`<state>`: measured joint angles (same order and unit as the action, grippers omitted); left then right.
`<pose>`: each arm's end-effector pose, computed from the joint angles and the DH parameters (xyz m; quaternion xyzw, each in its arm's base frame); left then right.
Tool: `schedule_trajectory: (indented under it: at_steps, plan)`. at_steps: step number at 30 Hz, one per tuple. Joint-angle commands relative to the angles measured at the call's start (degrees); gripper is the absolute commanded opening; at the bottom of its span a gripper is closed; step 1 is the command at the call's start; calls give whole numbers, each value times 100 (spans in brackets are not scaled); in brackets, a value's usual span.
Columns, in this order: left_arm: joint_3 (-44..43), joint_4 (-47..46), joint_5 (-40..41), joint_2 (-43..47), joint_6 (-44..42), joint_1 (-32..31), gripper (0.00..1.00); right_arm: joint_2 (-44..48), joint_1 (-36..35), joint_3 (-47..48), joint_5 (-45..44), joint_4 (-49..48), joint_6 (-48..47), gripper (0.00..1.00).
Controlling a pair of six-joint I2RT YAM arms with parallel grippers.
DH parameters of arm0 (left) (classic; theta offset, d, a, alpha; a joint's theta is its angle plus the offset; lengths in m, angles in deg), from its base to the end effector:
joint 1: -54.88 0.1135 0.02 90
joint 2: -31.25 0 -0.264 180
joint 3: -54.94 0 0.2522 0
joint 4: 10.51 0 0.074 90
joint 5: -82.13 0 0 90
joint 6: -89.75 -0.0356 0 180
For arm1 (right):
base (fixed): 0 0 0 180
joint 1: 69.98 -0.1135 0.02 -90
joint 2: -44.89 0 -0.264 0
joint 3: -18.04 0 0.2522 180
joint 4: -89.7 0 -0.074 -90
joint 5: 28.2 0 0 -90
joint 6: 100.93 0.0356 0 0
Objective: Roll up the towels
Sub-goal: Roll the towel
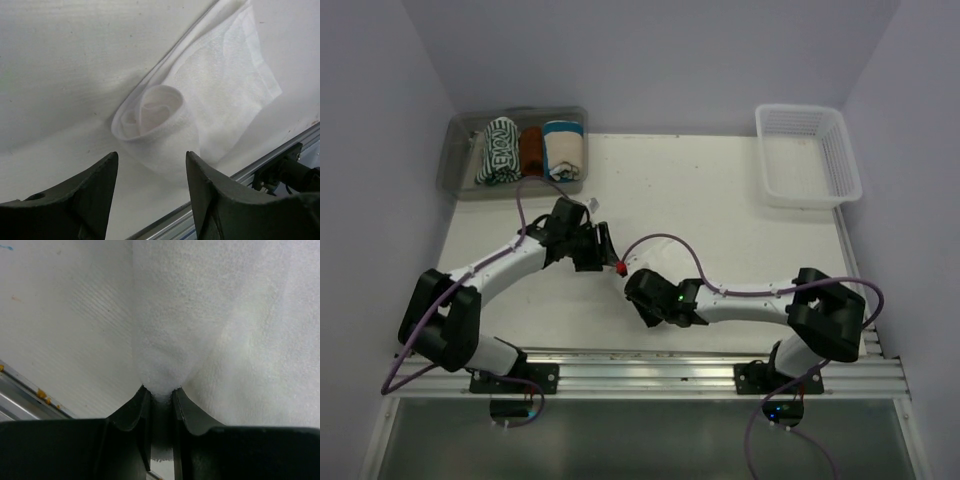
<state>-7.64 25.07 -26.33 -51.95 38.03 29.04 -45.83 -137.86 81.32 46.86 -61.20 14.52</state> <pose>0.2514 -0.1343 0.1973 -0.0560 0.9439 -0.2824 0.1617 0.1241 0.2809 0.1708 -0.3087 0.8987 0.1222 0.2864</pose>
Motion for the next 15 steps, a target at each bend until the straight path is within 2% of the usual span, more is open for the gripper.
schedule_trajectory:
  at_steps: [1, 6, 10, 15]
  plan:
    - [-207, 270, 185, 418, -154, 53, 62, 151, 187, -267, 1168, -645, 65, 0]
    - [126, 51, -61, 506, -111, 53, 63, 230, 581, -425, 2099, -1110, 205, 0]
    - [399, -353, -439, 559, -32, 27, 62, 230, 960, -618, 3196, -1506, 390, 0]
    - [461, -266, -325, 533, -110, 9, 66, 204, 1355, -918, 3814, -2105, 663, 0]
